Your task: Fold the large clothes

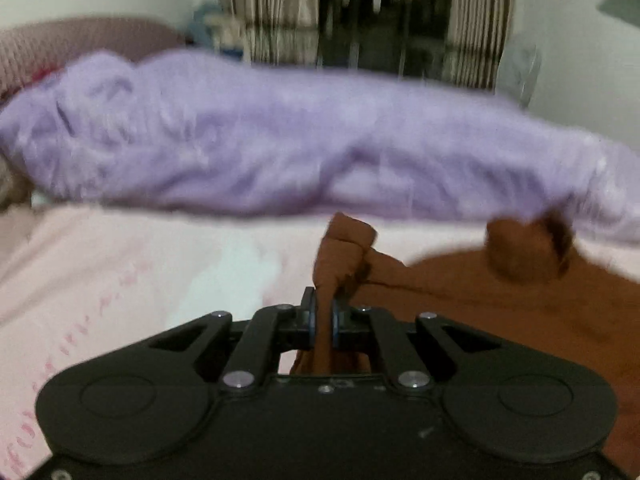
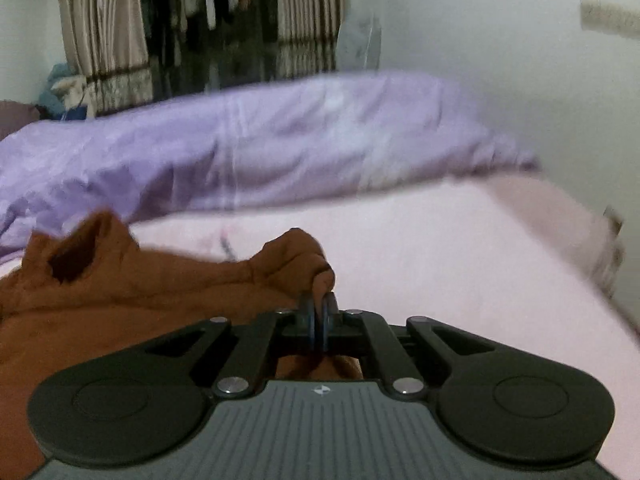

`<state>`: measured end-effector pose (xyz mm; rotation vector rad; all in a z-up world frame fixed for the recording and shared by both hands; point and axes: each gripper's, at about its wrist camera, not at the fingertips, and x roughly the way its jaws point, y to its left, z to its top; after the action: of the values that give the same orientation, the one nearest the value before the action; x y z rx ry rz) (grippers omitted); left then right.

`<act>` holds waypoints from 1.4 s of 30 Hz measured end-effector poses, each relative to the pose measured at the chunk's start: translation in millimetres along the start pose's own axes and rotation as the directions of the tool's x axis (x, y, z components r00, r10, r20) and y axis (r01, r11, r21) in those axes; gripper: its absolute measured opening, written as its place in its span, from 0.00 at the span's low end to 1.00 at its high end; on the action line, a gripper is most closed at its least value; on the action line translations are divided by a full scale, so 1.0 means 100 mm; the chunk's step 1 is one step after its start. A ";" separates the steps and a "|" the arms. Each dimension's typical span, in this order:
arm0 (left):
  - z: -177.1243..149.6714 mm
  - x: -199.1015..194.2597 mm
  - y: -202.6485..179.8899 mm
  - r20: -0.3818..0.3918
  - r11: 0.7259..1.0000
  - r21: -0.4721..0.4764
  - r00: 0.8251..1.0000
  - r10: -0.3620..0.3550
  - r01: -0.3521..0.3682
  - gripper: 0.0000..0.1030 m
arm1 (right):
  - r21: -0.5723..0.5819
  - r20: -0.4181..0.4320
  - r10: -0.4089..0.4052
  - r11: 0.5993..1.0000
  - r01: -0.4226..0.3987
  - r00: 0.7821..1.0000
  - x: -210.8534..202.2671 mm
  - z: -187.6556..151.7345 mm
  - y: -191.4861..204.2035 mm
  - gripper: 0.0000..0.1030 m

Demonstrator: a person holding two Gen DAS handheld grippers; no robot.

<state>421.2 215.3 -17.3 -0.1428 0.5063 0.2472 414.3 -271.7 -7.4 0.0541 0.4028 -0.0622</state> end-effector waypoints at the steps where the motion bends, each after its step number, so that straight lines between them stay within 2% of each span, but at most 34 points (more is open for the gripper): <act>1: 0.06 -0.05 -0.01 0.029 1.000 -0.002 1.000 -0.007 0.007 0.06 | 0.012 0.044 -0.004 1.000 0.003 0.999 -0.10 0.06 0.01 0.03; 5: 0.23 -0.07 -0.05 0.116 1.000 0.008 0.993 0.003 -0.004 0.07 | 0.085 0.174 -0.009 0.996 -0.006 0.985 -0.32 0.29 -0.01 0.03; 7: 0.24 0.07 -0.02 0.127 1.000 -0.016 0.992 0.017 -0.015 0.07 | 0.096 0.189 -0.018 0.995 0.000 0.982 -0.23 0.37 -0.01 0.03; 8: 0.23 0.18 -0.01 0.107 0.999 -0.032 0.994 0.022 -0.019 0.07 | 0.106 0.184 -0.019 0.994 0.000 0.983 -0.16 0.39 -0.02 0.03; 11: 0.07 0.65 0.02 -0.006 0.997 -0.062 0.999 0.046 -0.047 0.07 | 0.131 0.097 -0.040 0.991 0.027 0.994 0.25 0.33 0.02 0.03; 14: -0.24 1.09 -0.01 -0.122 0.996 -0.033 0.989 0.079 -0.083 0.09 | 0.071 -0.025 -0.097 0.993 0.098 0.995 0.70 0.08 0.15 0.04; 16: -0.33 1.18 -0.02 -0.121 0.995 -0.025 0.988 0.094 -0.098 0.12 | 0.045 -0.123 -0.098 0.994 0.104 0.988 0.93 -0.11 0.17 0.04; 17: -0.30 1.16 -0.02 -0.116 0.993 -0.023 0.987 0.109 -0.112 0.16 | 0.049 -0.119 -0.099 0.993 0.105 0.988 0.90 -0.10 0.17 0.05; 18: -0.26 1.16 -0.02 -0.107 0.990 -0.012 0.985 0.136 -0.138 0.26 | 0.052 -0.127 -0.095 0.993 0.102 0.987 0.87 -0.05 0.16 0.07; 19: -0.22 1.13 -0.04 -0.100 0.986 0.009 0.981 0.166 -0.166 0.40 | 0.047 -0.144 -0.090 0.994 0.098 0.985 0.87 -0.01 0.14 0.15; 21: -0.15 1.00 -0.06 -0.066 0.972 0.042 0.970 0.235 -0.233 0.53 | 0.034 -0.165 -0.115 0.992 0.122 0.980 0.84 0.05 0.10 0.36; 22: -0.09 0.85 -0.09 -0.022 0.966 0.046 0.967 0.255 -0.254 0.58 | 0.031 -0.150 -0.161 0.985 0.167 0.975 0.76 0.09 0.09 0.51; 23: -0.03 0.68 -0.10 0.021 0.964 0.039 0.965 0.261 -0.261 0.61 | 0.046 -0.102 -0.212 0.975 0.217 0.972 0.65 0.10 0.07 0.61; 24: 0.03 0.51 -0.10 0.052 0.964 0.032 0.963 0.263 -0.265 0.67 | 0.095 -0.028 -0.256 0.962 0.257 0.966 0.48 0.11 0.03 0.59; 25: 0.11 0.38 -0.14 0.063 0.961 0.028 0.960 0.272 -0.275 0.69 | 0.153 0.021 -0.291 0.946 0.285 0.956 0.32 0.13 -0.01 0.33; 26: 0.18 0.31 -0.18 0.054 0.958 0.029 0.957 0.284 -0.285 0.69 | 0.206 0.025 -0.348 0.919 0.335 0.937 0.17 0.16 -0.03 0.04; 27: 0.22 0.26 -0.25 0.042 0.960 0.034 0.960 0.278 -0.279 0.69 | 0.226 0.013 -0.367 0.907 0.355 0.930 0.08 0.20 -0.02 0.05; 28: 0.24 0.17 -0.32 0.037 0.970 0.027 0.970 0.241 -0.242 0.69 | 0.245 0.039 -0.341 0.914 0.322 0.939 -0.06 0.21 0.01 0.05; 30: 0.21 0.08 -0.47 0.016 0.990 0.009 0.990 0.138 -0.138 0.72 | 0.248 0.089 -0.227 0.948 0.199 0.970 -0.28 0.20 0.19 0.05; 31: 0.17 0.07 -0.57 -0.012 0.996 0.006 0.996 0.089 -0.089 0.72 | 0.220 0.106 -0.158 0.967 0.132 0.982 -0.36 0.18 0.34 0.05; 33: 0.05 0.08 -0.79 -0.047 0.998 0.039 0.998 0.047 -0.045 0.72 | 0.149 0.115 -0.018 0.989 0.001 0.993 -0.45 0.13 0.70 0.05; 35: -0.09 0.13 -0.97 -0.069 0.995 0.087 0.996 0.049 -0.043 0.72 | 0.091 0.090 0.104 0.989 -0.112 0.991 -0.49 0.05 1.08 0.05; 38: -0.29 0.28 -1.09 -0.120 0.994 0.104 0.992 0.042 -0.030 0.72 | 0.060 0.022 0.253 0.965 -0.254 0.967 -0.44 -0.11 1.63 0.05; 39: -0.35 0.35 -1.10 -0.139 0.995 0.095 0.990 0.037 -0.024 0.72 | 0.045 -0.007 0.283 0.958 -0.282 0.959 -0.39 -0.17 1.81 0.05; 40: -0.41 0.39 -1.09 -0.144 0.996 0.092 0.989 0.033 -0.020 0.77 | 0.029 -0.027 0.293 0.956 -0.292 0.956 -0.35 -0.24 1.96 0.05; 42: -0.49 0.52 -1.08 -0.150 0.991 0.120 0.986 0.077 -0.059 0.87 | -0.005 -0.056 0.286 0.958 -0.287 0.956 -0.22 -0.39 2.20 0.06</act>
<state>471.5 112.5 -76.9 -0.0317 0.6792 0.2745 394.3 -48.8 -26.1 0.1007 0.4463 0.2294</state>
